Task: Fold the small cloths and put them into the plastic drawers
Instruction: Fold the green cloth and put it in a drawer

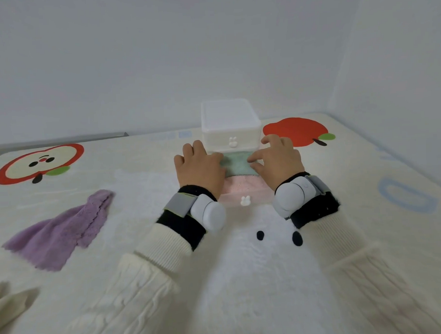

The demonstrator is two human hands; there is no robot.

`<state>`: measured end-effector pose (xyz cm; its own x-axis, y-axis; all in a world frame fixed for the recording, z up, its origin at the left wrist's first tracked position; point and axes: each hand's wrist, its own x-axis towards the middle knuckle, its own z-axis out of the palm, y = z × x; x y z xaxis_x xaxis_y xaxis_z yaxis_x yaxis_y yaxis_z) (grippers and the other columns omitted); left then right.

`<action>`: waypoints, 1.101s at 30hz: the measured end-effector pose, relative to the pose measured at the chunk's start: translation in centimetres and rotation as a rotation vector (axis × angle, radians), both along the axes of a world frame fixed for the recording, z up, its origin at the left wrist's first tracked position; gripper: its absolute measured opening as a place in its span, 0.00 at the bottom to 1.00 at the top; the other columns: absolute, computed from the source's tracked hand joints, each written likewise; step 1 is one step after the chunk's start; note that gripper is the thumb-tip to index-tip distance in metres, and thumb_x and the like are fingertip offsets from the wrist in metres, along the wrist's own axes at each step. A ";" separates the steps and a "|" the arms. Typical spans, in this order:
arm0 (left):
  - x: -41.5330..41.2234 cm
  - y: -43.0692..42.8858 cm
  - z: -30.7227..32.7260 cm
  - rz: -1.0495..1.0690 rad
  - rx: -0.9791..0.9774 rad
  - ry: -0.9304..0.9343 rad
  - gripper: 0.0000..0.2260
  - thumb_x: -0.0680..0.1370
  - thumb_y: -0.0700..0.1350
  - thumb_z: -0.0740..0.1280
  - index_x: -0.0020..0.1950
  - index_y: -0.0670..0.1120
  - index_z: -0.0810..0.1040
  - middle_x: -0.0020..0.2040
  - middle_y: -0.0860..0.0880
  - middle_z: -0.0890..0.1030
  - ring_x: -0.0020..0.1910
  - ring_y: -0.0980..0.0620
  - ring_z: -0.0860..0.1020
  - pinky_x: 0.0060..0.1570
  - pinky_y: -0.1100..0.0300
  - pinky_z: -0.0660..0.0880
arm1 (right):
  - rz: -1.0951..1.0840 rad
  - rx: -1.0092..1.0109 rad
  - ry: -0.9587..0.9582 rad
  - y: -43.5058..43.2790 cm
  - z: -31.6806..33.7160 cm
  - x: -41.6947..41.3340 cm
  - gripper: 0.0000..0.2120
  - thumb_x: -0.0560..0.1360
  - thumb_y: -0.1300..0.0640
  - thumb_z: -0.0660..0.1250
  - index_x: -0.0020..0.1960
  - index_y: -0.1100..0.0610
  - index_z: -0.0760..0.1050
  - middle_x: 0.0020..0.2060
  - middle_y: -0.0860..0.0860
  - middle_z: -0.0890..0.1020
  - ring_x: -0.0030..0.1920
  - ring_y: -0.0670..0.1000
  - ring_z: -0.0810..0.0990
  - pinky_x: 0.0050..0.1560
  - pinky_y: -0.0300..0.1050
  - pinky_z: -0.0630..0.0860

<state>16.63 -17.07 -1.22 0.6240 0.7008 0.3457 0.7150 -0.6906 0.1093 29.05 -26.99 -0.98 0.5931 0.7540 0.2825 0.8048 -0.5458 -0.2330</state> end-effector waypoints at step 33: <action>-2.7 0.2 1.5 -0.154 -0.529 -0.219 0.26 0.71 0.45 0.72 0.63 0.43 0.63 0.53 0.41 0.76 0.44 0.43 0.75 0.43 0.55 0.72 | -0.129 0.190 0.284 -0.8 0.2 -1.4 0.15 0.79 0.46 0.55 0.50 0.59 0.70 0.38 0.57 0.83 0.39 0.58 0.84 0.45 0.50 0.77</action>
<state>13.89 -16.86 0.27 0.6859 0.7199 0.1060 0.5327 -0.5961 0.6008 27.69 -27.83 -0.74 0.7546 0.6179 0.2207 0.6209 -0.5638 -0.5445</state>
